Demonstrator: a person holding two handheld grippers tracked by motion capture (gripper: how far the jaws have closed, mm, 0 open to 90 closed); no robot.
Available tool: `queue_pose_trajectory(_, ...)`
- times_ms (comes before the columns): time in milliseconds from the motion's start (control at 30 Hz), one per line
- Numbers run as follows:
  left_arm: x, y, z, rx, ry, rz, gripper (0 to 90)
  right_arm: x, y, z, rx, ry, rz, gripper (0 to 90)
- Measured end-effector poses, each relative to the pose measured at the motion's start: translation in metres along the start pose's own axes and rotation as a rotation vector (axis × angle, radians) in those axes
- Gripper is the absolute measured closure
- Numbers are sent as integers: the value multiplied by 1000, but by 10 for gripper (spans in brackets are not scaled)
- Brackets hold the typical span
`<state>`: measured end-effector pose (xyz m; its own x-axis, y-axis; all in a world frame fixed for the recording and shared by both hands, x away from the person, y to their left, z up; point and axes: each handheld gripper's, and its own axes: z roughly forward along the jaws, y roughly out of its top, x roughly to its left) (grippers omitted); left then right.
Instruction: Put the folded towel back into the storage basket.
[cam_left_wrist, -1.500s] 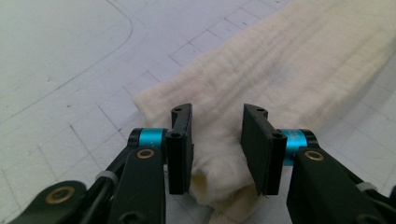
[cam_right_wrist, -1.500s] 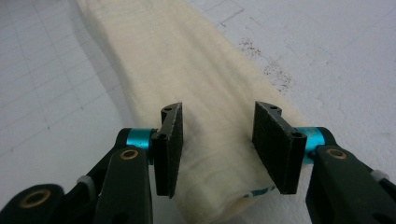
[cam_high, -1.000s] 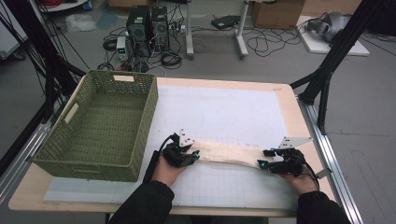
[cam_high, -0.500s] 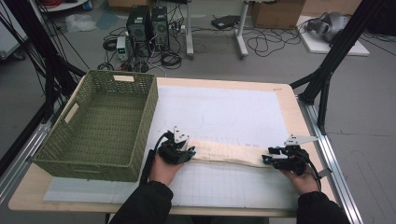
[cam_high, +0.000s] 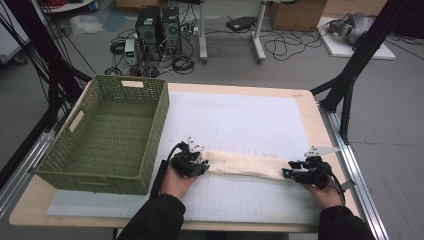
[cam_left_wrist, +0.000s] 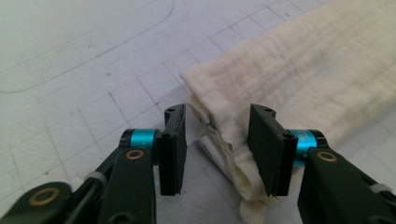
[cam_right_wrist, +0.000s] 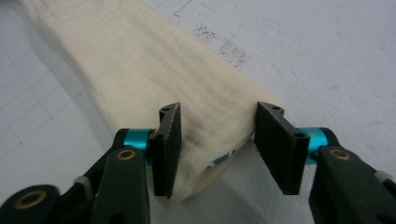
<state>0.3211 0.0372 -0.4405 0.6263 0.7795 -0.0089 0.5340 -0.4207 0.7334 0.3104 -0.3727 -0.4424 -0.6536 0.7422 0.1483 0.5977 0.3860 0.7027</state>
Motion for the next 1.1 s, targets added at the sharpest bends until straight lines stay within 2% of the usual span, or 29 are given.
queue_pose_trajectory(67,-1,0,0,-1,0,9,595,1,0,0,5,7,-5,555)
queue_pose_trajectory(100,-2,-1,0,-11,6,4,609,2,0,0,8,29,-25,641)
queue_pose_trajectory(167,-2,-3,0,-22,-3,-1,650,3,1,1,10,41,-37,676)
queue_pose_trajectory(233,-3,-6,0,-40,-12,-9,698,3,1,1,12,53,-35,691)
queue_pose_trajectory(300,-5,-6,-1,-43,-21,8,766,1,0,2,12,80,-25,749)
queue_pose_trajectory(333,-7,-6,-1,-46,-17,27,794,0,0,2,10,90,-26,767)
queue_pose_trajectory(500,-10,-5,-3,-40,15,25,838,-3,2,3,8,114,-30,799)
queue_pose_trajectory(533,-10,-6,-6,-39,45,24,840,-3,3,3,8,112,-36,801)
queue_pose_trajectory(567,-10,-6,-6,-39,45,24,841,-2,5,3,1,113,-38,801)
queue_pose_trajectory(600,-10,-7,-8,-43,64,26,841,-2,8,3,-6,117,-39,802)
queue_pose_trajectory(633,-9,-9,-13,-45,100,24,841,-1,12,5,-7,117,-48,802)
queue_pose_trajectory(667,-9,-9,-13,-45,100,24,841,0,16,6,-8,117,-64,802)
queue_pose_trajectory(700,-9,-11,-15,-35,124,31,841,0,16,6,-8,117,-64,802)
queue_pose_trajectory(733,-9,-14,-18,-23,155,37,841,3,24,11,-12,119,-76,802)
queue_pose_trajectory(767,-7,-16,-21,-21,164,30,841,4,28,14,-10,116,-87,801)
queue_pose_trajectory(900,-2,-20,-25,-26,174,10,839,7,39,23,-12,109,-99,801)
queue_pose_trajectory(933,1,-23,-24,-28,164,-2,834,7,40,33,13,101,-108,777)
queue_pose_trajectory(967,1,-23,-24,-28,164,-2,824,7,40,33,13,101,-108,777)
queue_pose_trajectory(1000,1,-23,-24,-29,161,-2,807,4,38,39,28,117,-83,733)
queue_pose_trajectory(1067,1,-22,-25,-42,157,-1,749,0,37,36,17,105,-60,646)
queue_pose_trajectory(1100,3,-20,-28,-64,158,-10,714,-1,37,33,10,106,-44,623)
